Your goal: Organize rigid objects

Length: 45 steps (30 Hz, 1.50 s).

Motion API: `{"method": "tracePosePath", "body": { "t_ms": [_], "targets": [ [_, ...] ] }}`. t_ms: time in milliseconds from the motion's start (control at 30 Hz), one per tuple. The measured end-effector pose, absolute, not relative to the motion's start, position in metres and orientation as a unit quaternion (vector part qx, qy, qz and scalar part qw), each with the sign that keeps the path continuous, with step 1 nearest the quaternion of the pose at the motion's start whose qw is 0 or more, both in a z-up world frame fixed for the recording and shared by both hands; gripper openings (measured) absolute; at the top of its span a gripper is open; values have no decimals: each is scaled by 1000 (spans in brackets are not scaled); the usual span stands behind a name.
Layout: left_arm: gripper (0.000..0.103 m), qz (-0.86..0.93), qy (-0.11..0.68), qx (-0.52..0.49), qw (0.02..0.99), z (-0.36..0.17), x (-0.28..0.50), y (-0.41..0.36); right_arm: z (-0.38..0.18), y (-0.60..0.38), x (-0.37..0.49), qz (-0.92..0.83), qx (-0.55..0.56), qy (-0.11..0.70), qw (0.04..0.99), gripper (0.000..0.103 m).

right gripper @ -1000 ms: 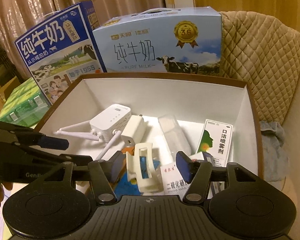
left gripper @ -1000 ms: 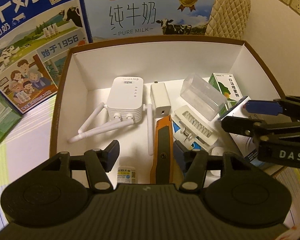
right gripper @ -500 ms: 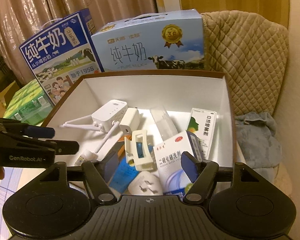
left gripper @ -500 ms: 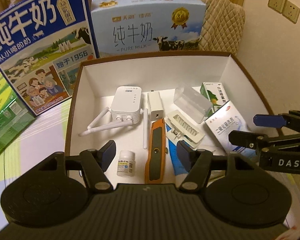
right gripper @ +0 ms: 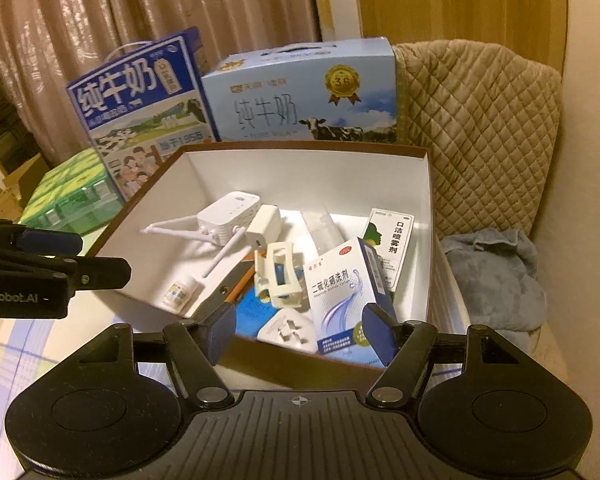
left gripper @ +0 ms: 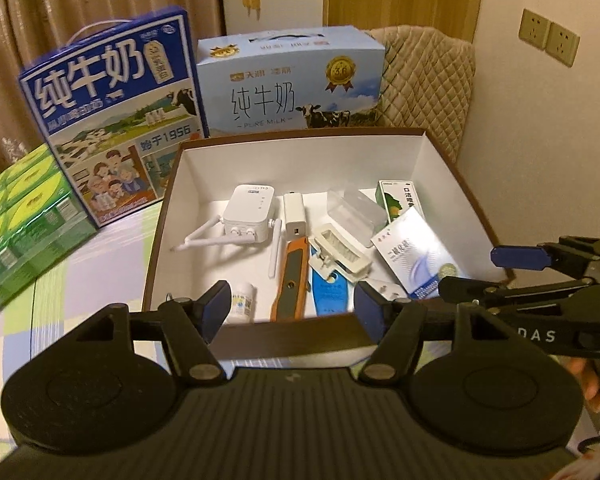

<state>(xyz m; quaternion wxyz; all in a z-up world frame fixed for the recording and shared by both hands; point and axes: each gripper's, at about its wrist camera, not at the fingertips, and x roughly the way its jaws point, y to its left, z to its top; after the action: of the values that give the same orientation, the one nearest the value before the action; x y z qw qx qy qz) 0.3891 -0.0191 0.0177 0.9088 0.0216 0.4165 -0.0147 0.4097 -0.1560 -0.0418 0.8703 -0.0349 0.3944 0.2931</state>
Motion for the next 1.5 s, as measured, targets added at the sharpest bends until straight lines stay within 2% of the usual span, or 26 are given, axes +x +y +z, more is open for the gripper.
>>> {"method": "tracePosePath", "body": {
  "t_ms": [833, 1500],
  "targets": [
    [64, 40, 391, -23, 919, 48, 242, -24, -7, -200, 312, 313, -29, 368, 875, 67],
    [64, 27, 412, -31, 910, 37, 111, -4, -2, -204, 171, 306, -28, 391, 867, 67]
  ]
}}
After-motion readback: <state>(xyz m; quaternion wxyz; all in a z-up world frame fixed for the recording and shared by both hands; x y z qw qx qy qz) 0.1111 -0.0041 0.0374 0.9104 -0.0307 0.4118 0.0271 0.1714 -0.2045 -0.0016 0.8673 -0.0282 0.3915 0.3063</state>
